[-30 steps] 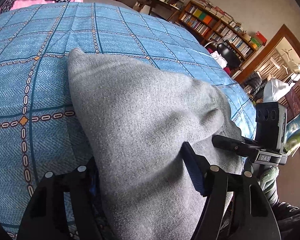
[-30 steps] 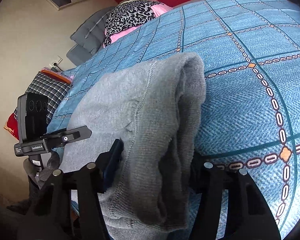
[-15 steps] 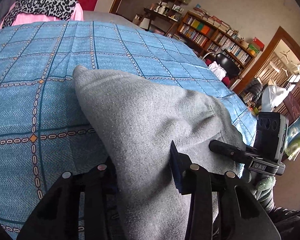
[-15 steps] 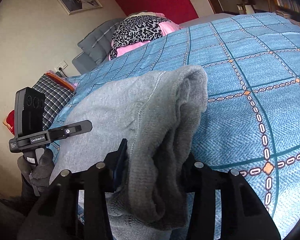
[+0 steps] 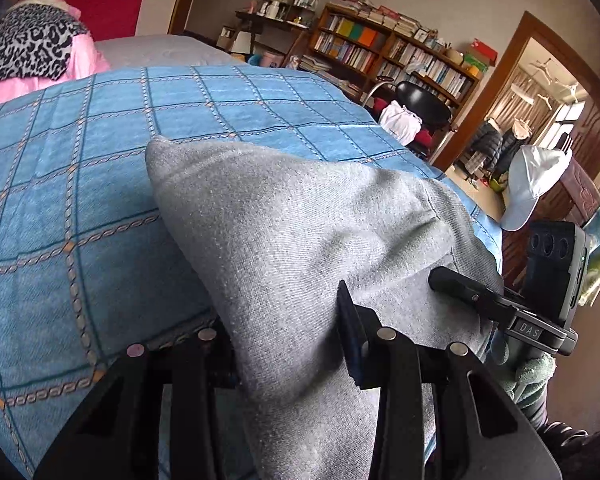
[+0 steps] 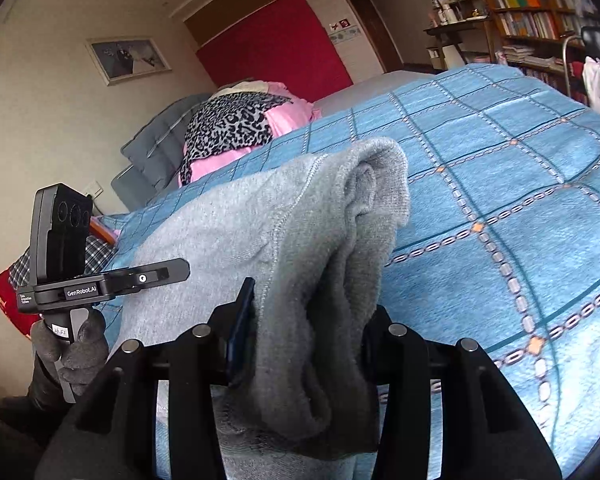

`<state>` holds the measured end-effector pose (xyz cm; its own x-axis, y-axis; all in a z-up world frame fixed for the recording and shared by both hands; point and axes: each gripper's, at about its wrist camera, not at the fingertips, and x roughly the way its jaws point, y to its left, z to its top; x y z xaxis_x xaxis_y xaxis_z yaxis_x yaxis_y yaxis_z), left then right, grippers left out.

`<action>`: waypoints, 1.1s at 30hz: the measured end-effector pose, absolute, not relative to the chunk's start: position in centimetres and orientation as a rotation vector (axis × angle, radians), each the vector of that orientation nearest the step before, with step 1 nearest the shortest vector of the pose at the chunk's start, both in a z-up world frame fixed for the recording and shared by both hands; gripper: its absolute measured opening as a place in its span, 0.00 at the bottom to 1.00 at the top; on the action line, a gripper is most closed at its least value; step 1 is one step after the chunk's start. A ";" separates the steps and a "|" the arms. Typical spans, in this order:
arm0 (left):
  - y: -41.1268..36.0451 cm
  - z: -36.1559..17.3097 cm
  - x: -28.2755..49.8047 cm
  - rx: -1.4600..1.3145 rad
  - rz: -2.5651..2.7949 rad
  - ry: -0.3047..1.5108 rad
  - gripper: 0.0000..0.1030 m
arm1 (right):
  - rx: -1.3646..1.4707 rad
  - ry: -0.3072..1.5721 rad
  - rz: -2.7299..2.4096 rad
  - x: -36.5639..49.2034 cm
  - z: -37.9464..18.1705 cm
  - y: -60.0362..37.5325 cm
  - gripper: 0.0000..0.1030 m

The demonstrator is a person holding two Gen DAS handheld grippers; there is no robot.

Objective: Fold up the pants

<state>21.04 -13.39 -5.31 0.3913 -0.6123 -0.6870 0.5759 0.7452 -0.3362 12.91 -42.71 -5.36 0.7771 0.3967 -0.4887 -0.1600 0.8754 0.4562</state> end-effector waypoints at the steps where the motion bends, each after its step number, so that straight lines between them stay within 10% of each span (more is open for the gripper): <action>1: -14.7 -5.1 21.6 -0.035 -0.767 0.890 0.36 | 0.409 0.601 0.290 13.1 -5.2 -43.7 0.44; 33: -38.7 -9.8 34.4 0.212 -0.915 0.815 0.37 | 0.408 0.591 -0.092 22.4 -9.6 -61.7 0.44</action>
<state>34.43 -38.70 -9.80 0.3411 -0.6209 -0.7057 0.7726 0.6129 -0.1657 22.42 -61.73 -9.60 0.8288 0.0308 -0.5587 0.2000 0.9163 0.3471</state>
